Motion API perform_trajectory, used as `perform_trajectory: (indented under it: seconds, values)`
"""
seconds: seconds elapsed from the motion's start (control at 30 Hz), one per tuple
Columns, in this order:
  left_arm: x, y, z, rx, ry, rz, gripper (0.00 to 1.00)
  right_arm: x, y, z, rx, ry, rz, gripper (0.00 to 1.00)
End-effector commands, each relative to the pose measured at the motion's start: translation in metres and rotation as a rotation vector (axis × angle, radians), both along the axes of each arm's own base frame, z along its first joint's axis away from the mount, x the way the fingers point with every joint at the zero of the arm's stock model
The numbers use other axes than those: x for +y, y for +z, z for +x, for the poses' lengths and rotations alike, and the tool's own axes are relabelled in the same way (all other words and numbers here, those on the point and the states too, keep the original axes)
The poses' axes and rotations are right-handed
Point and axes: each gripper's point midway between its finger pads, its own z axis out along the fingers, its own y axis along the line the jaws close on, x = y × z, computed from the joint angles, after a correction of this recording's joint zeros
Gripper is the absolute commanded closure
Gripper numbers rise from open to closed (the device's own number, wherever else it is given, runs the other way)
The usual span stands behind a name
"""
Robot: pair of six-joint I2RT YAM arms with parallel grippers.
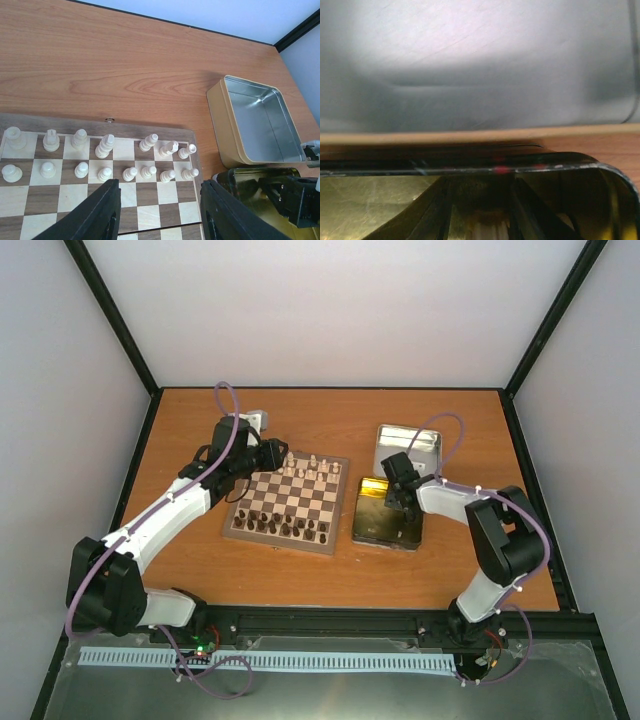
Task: Set up the chess pieces on the board
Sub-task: Pick up the chess piece from the storage box.
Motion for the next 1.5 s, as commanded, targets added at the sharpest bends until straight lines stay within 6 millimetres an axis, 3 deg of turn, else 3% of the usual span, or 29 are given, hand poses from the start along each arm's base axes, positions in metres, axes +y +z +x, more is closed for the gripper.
perform_trajectory:
  seconds: [0.0,0.2,0.37,0.57,0.73,1.1,1.17,1.27,1.47]
  values:
    - [-0.001,0.012,-0.001,-0.041,-0.016,-0.003,0.55,0.029,0.0,-0.02,0.092,0.108,0.17,0.67]
    - [-0.002,0.011,-0.002,-0.036,-0.022,-0.006,0.55,0.021,0.014,-0.021,0.098,0.079,0.132,0.64]
    - [-0.002,0.01,-0.002,-0.035,-0.023,-0.003,0.55,0.024,0.009,-0.03,0.19,0.108,0.114,0.62]
    - [-0.002,0.007,-0.002,-0.029,-0.027,0.0,0.55,0.032,0.007,-0.037,0.257,0.271,0.085,0.5]
    - [-0.003,0.007,-0.002,-0.031,-0.03,-0.001,0.55,0.024,0.0,-0.034,0.291,0.316,-0.002,0.48]
    - [-0.003,0.006,-0.002,-0.031,-0.032,0.007,0.55,0.021,0.009,-0.037,0.329,0.39,-0.05,0.53]
    - [-0.003,0.007,-0.002,-0.033,-0.034,0.005,0.55,0.02,0.011,-0.041,0.348,0.422,-0.062,0.59]
    - [-0.003,0.006,-0.002,-0.031,-0.036,0.005,0.55,0.014,0.007,-0.043,0.378,0.459,-0.113,0.66]
    - [-0.003,0.005,-0.002,-0.032,-0.037,0.007,0.55,0.001,-0.002,-0.048,0.433,0.48,-0.195,0.66]
